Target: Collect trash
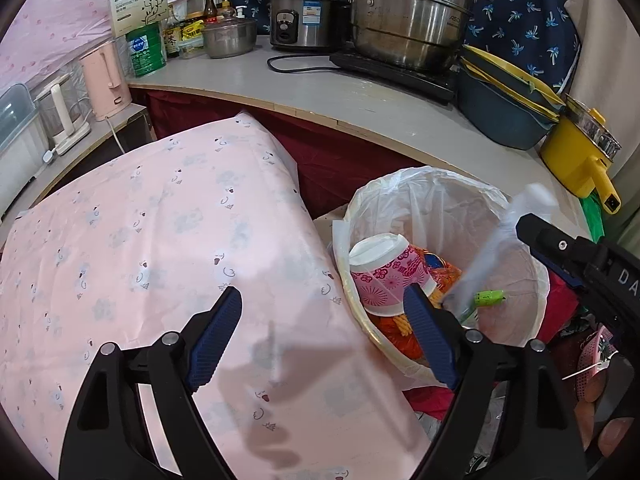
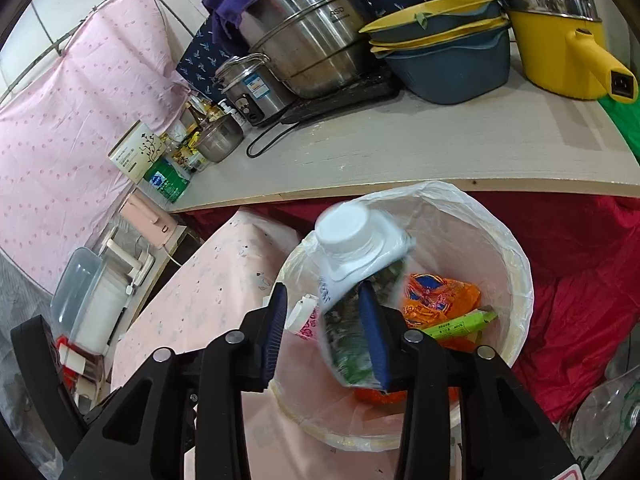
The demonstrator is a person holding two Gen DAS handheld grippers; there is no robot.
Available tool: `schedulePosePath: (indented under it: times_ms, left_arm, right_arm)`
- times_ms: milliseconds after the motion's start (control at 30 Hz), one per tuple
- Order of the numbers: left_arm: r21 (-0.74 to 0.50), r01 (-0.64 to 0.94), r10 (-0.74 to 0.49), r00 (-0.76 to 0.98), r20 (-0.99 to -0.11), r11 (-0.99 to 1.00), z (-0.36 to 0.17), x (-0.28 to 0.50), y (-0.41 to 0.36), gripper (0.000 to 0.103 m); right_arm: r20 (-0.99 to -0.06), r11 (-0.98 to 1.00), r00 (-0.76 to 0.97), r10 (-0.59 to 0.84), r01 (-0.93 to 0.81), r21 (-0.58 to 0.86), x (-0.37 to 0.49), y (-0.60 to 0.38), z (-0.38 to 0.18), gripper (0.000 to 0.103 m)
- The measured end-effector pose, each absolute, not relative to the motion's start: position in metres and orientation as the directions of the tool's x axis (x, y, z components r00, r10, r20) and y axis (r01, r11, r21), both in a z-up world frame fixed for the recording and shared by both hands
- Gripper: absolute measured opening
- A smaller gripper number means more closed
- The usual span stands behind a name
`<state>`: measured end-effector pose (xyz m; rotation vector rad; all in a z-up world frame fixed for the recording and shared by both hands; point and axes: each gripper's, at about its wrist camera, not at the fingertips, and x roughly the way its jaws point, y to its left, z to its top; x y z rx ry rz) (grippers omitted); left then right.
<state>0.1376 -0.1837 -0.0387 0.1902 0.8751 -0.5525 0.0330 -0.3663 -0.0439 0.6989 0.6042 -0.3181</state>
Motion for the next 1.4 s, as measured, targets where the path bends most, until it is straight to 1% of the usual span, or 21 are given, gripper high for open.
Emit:
schedulePosePath:
  times_ms: [300, 867, 1000, 1133, 1400]
  left_arm:
    - [-0.062, 0.528, -0.385, 0.53, -0.755, 0.847, -0.03, 0.132, -0.176, 0.081]
    - [-0.053, 0.516, -0.385, 0.563, -0.731, 0.855, -0.016, 0.117, -0.162, 0.081]
    - [-0.049, 0.513, -0.385, 0.573, -0.724, 0.857, -0.012, 0.112, -0.156, 0.081]
    - [-0.045, 0.507, -0.38, 0.582, -0.719, 0.861, -0.009, 0.107, -0.15, 0.081]
    - [-0.025, 0.503, -0.369, 0.598, -0.711, 0.864, -0.006, 0.096, -0.141, 0.081]
  right_arm:
    - [-0.598, 0.736, 0.796, -0.086, 0.456, 0.5, 0.028, -0.359, -0.031, 0.039]
    - [-0.596, 0.77, 0.798, -0.086, 0.433, 0.469, 0.016, -0.339, -0.018, 0.04]
    - [-0.602, 0.788, 0.793, -0.098, 0.431, 0.439, 0.012, -0.332, -0.013, 0.04]
    - [-0.609, 0.807, 0.785, -0.113, 0.431, 0.405, 0.006, -0.325, -0.01, 0.044]
    - [-0.638, 0.836, 0.757, -0.142, 0.437, 0.333, -0.008, -0.316, -0.011, 0.045]
